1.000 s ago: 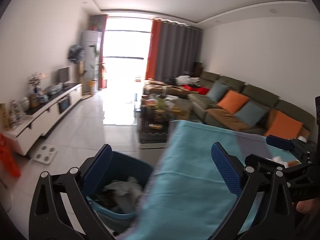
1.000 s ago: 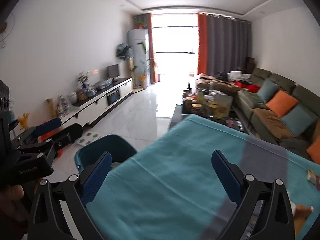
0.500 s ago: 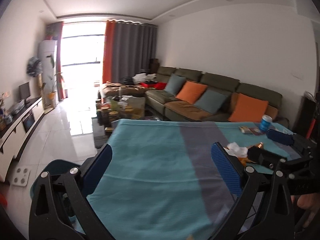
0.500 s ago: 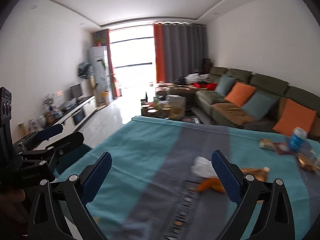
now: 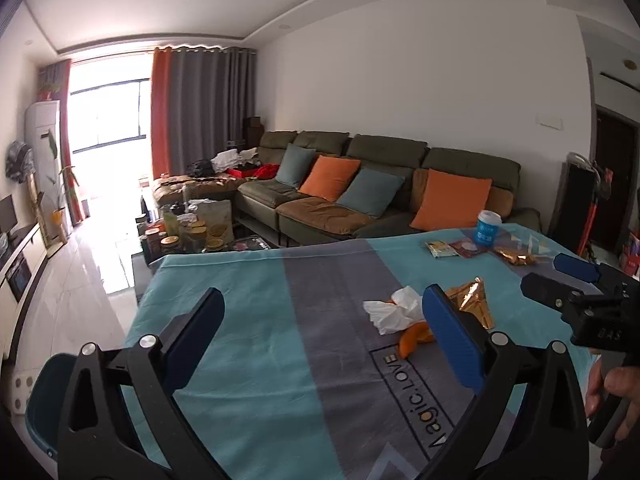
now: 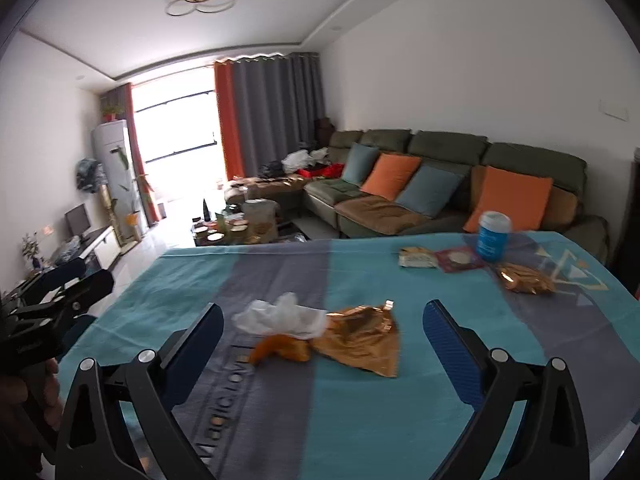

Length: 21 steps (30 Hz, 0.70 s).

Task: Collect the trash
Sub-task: 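Bring both tools back over the table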

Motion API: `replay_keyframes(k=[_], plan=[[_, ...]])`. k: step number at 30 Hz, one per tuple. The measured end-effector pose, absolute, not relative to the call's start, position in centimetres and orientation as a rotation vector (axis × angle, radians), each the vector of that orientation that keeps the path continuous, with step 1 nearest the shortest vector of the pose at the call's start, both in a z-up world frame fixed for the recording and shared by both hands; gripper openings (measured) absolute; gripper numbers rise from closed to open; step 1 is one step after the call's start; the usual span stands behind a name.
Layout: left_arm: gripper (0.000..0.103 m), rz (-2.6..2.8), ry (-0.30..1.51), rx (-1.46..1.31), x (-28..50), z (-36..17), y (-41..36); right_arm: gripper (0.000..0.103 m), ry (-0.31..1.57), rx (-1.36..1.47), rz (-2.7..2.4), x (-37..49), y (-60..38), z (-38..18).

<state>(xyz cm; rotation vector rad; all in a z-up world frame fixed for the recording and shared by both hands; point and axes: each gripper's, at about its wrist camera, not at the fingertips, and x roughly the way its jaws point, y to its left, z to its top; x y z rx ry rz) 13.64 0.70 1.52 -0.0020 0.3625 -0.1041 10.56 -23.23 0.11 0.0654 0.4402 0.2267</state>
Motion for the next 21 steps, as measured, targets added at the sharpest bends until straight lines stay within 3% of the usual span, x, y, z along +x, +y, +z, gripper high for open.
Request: replay_keyframes(k=[21], plan=[[0.098, -0.272, 0.565, 0.024, 22.5, -3.6, -5.5, 0.096, 0.655, 0.124, 0.228, 18.2, -25.9, -4.3]])
